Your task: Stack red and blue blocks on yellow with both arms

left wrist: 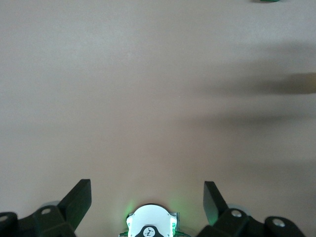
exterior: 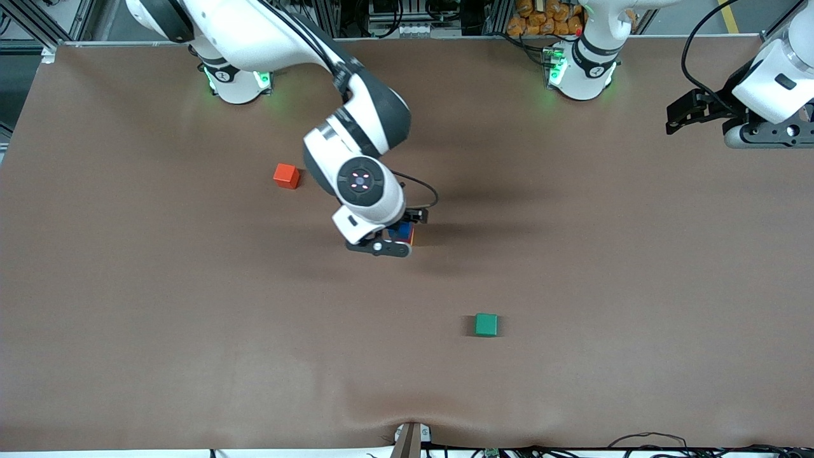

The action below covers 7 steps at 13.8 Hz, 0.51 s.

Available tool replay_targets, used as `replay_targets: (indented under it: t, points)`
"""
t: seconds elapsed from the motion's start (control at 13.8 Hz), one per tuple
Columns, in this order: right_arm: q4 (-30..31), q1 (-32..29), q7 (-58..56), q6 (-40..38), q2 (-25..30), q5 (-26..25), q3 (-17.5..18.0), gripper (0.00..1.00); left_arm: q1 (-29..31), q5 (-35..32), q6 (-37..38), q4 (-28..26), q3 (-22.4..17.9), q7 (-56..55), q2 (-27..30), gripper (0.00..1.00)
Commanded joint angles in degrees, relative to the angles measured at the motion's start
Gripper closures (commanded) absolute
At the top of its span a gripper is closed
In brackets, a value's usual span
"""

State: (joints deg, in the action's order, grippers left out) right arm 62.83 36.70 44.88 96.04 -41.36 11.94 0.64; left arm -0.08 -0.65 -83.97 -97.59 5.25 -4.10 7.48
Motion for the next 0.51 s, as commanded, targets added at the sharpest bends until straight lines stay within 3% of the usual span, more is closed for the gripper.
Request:
replay_targets:
  t: [0.0, 0.22, 0.43]
  points:
    - [-1.3, -4.8, 0.3, -5.4, 4.4, -0.8, 0.3, 0.00, 0.1, 0.7, 0.2, -1.0, -0.1, -0.1, 1.8, 0.00]
    - [-1.4, -13.9, -3.7, -10.9, 8.3, -0.3, 1.1, 0.00, 0.1, 0.7, 0.1, -0.8, -0.1, -0.2, 1.8, 0.00]
    - [-1.4, -21.5, -16.0, -16.1, 12.0, -0.3, 1.0, 0.00, 0.1, 0.7, 0.3, -0.5, -0.1, -0.1, 1.9, 0.00]
